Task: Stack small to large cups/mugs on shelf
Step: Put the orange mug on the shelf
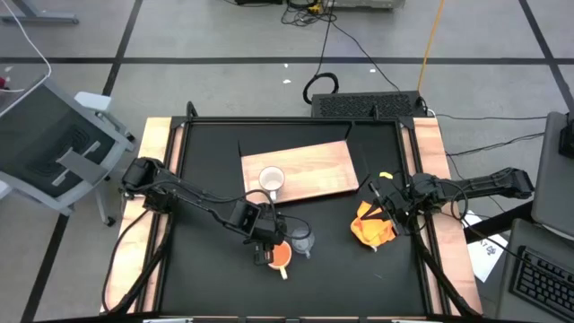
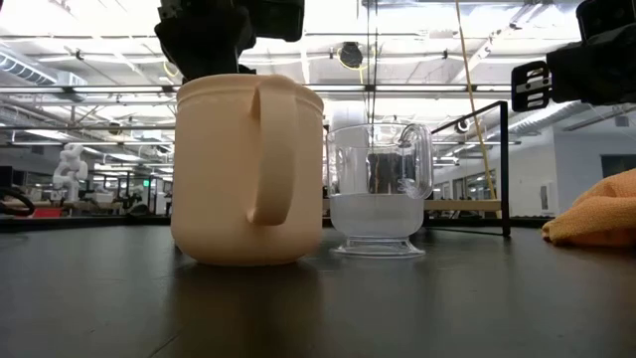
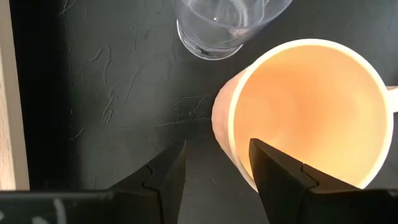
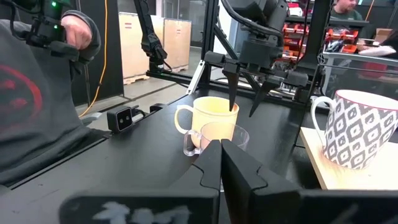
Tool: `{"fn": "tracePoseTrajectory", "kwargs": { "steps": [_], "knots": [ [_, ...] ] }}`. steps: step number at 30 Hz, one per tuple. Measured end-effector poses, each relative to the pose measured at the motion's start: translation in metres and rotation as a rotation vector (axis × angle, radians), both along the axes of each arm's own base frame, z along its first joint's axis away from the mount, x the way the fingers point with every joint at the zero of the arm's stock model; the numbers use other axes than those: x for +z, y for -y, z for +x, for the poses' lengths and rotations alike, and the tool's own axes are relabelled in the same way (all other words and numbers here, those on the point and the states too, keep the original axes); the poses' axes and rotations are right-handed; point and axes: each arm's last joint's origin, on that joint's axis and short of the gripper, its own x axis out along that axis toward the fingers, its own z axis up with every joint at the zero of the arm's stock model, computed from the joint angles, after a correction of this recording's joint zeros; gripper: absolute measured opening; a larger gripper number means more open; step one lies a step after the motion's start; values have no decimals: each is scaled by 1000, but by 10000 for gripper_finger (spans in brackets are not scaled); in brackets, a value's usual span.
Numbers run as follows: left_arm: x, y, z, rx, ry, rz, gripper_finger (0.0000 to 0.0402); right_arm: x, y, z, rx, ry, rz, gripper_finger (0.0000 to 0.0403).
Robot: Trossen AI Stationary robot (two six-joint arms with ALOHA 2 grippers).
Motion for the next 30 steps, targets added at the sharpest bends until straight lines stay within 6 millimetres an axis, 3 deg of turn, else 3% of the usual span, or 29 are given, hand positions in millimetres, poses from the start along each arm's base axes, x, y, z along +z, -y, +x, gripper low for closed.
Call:
{"fn": "tracePoseTrajectory", "kwargs": {
  "steps": [21, 30],
  "knots": [
    [1, 0, 2, -2, 33, 29, 177, 0, 0, 0, 0, 0, -1, 0],
    [-11, 1, 6, -8, -2, 37, 177, 0, 0, 0, 0, 0, -1, 0]
  ]
}}
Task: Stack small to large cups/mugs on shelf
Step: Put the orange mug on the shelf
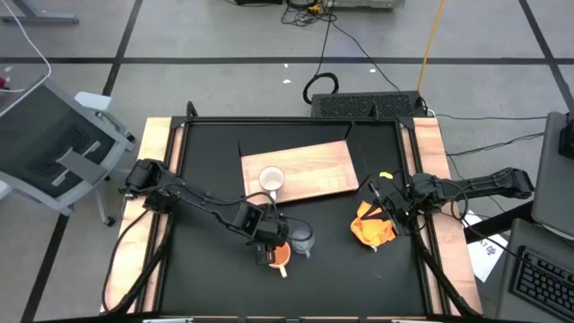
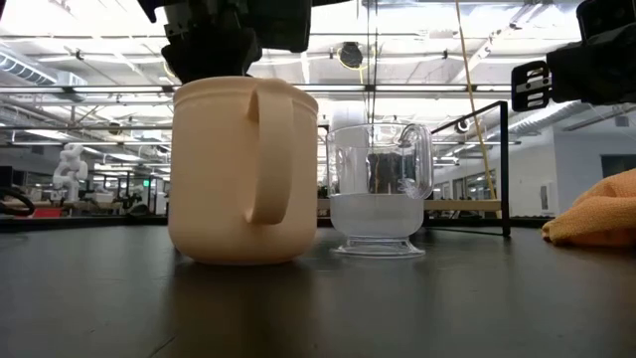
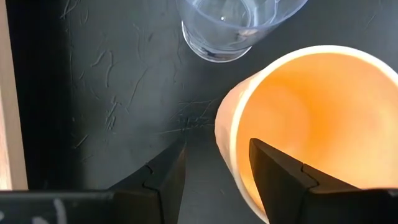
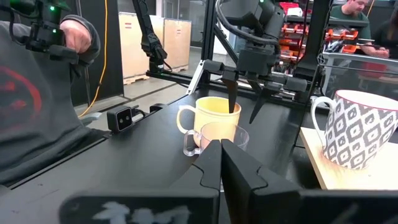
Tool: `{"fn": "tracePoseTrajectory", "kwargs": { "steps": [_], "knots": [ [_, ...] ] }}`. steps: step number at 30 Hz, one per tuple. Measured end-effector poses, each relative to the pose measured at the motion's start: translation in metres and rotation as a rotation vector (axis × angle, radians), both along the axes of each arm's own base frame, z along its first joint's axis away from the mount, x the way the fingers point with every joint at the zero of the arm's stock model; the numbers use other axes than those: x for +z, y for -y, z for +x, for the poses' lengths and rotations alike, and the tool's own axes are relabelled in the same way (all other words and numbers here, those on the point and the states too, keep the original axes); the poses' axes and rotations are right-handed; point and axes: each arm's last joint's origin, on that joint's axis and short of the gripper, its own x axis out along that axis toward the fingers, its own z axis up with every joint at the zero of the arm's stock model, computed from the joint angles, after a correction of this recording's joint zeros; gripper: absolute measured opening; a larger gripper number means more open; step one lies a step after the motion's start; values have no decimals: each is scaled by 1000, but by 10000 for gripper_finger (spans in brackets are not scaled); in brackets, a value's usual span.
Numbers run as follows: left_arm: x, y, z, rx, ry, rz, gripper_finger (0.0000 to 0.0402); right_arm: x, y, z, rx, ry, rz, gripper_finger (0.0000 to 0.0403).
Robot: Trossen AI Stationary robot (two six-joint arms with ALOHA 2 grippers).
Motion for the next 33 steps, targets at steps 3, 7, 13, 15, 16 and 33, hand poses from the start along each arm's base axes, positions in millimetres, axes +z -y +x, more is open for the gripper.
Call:
{"fn": "tracePoseTrajectory", "kwargs": {
  "steps": [3, 7, 13, 15, 16, 33],
  "knots": [
    [0, 0, 0, -2, 2, 1, 177, 0, 0, 0, 0, 0, 0, 0],
    [0, 0, 0, -4, 1, 1, 170, 0, 0, 0, 0, 0, 0, 0],
    [0, 0, 0, -13, 2, 5, 78, 0, 0, 0, 0, 0, 0, 0],
    [0, 0, 0, -26, 4, 10, 35, 0, 0, 0, 0, 1, 0, 0],
    [0, 0, 0, -30, 4, 10, 19, 0, 0, 0, 0, 0, 0, 0],
    [9, 12, -2, -191, 78, 82, 4, 0, 0, 0, 0, 1, 0, 0]
  ]
}}
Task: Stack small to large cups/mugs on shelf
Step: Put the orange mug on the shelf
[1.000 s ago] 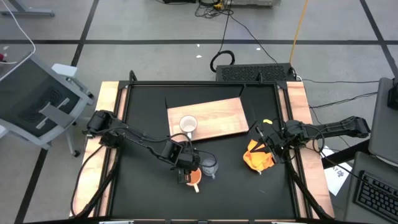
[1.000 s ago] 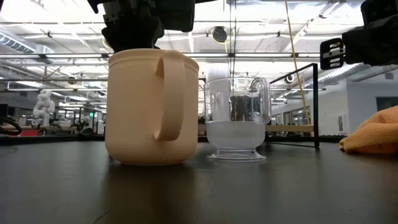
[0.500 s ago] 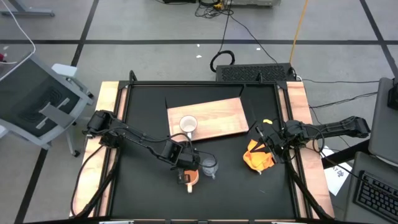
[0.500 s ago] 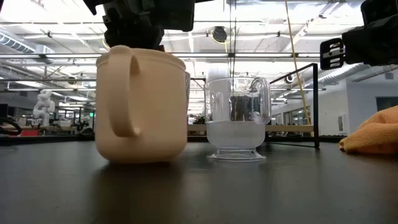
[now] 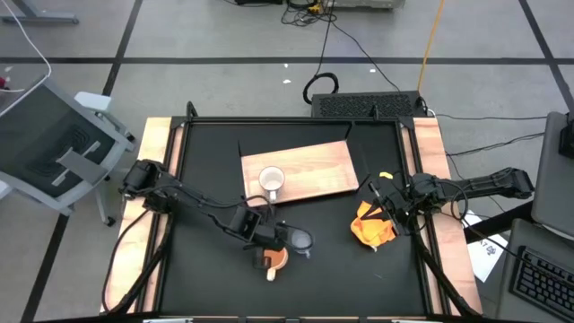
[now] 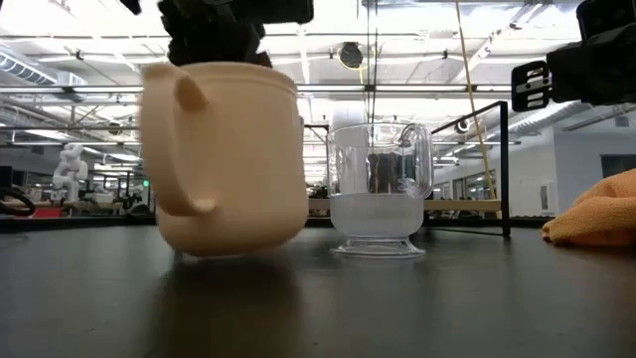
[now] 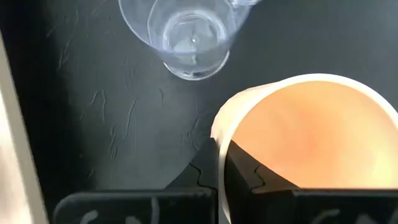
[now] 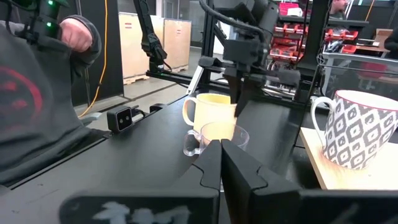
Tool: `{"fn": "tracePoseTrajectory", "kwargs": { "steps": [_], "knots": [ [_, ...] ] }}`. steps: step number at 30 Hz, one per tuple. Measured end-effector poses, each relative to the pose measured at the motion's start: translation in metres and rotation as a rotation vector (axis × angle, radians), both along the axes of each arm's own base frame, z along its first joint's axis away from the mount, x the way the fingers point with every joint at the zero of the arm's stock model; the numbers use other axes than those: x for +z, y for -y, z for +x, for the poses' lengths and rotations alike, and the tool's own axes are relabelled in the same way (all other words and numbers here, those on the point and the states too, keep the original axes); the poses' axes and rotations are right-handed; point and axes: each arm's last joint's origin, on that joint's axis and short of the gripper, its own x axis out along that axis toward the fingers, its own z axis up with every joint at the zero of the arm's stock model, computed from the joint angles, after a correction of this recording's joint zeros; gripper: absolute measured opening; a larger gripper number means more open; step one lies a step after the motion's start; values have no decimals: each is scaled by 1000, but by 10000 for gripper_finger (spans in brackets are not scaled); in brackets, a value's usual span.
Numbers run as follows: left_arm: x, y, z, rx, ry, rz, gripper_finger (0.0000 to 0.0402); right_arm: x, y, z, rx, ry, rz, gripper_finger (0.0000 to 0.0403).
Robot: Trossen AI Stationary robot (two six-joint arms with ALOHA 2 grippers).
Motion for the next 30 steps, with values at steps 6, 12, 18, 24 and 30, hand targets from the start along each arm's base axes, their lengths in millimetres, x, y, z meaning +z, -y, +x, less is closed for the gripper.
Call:
{"fn": "tracePoseTrajectory", "kwargs": {
  "steps": [6, 12, 18, 24, 30],
  "knots": [
    [25, 3, -14, -9, 68, 57, 4, 0, 0, 0, 0, 7, -3, 0],
    [52, 3, -31, -20, 154, 92, 4, 1, 0, 0, 0, 10, -2, 0],
    [65, -7, -51, -3, 195, 108, 4, 1, 0, 0, 0, 12, 0, 0],
    [61, -17, -73, 16, 347, 39, 4, 1, 0, 0, 0, 12, 2, 0],
    [40, -25, -92, 45, 449, -35, 4, 2, 0, 0, 0, 20, 4, 0]
  ]
}}
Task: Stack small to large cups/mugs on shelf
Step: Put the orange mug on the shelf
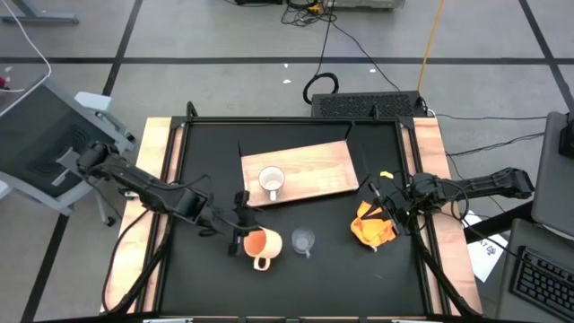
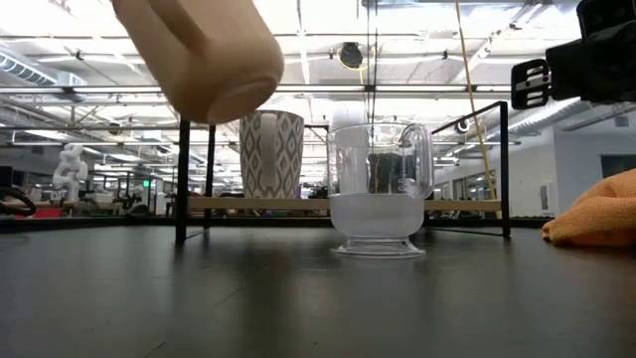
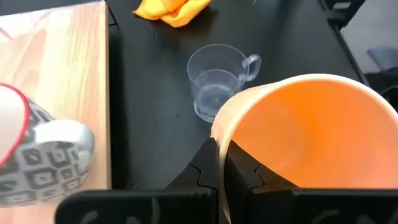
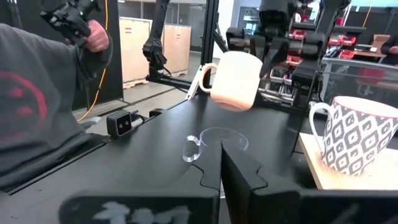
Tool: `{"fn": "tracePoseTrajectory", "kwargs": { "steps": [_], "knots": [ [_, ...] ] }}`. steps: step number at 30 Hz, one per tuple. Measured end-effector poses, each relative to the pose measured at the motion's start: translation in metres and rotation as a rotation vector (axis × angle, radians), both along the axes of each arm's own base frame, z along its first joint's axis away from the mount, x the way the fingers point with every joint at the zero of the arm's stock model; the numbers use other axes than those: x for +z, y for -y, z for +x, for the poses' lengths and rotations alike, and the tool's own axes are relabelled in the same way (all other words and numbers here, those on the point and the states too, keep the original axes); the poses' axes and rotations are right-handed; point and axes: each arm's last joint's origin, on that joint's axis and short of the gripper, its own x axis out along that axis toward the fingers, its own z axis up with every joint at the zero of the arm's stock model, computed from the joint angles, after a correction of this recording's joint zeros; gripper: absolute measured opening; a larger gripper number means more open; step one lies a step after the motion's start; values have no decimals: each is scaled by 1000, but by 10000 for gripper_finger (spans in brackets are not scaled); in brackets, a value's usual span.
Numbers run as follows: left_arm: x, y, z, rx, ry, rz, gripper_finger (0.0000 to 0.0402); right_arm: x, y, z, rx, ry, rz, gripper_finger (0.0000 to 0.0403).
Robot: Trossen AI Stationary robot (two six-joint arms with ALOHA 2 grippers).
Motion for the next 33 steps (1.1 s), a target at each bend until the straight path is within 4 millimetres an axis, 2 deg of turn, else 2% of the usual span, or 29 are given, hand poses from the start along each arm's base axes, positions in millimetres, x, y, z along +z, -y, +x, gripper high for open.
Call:
{"fn": "tracePoseTrajectory", "kwargs": {
  "steps": [5, 12, 17, 22, 26, 33],
  "knots": [
    [-10, 1, -1, -46, 63, -29, 4, 1, 0, 1, -1, 10, 1, 0],
    [-1, -1, 6, -94, 177, -25, 4, 1, 0, 1, 0, 9, 1, 0],
    [5, -13, 16, -118, 248, -51, 4, 0, 0, 2, -1, 1, 1, 0],
    [11, -36, 25, -117, 288, -81, 4, 0, 0, 2, 0, -3, 0, 0],
    [22, -54, 32, -125, 302, -87, 4, 0, 0, 2, 0, -3, 0, 0],
    [58, -73, 45, -162, 328, -56, 4, 0, 0, 2, 0, -3, 0, 0]
  ]
}}
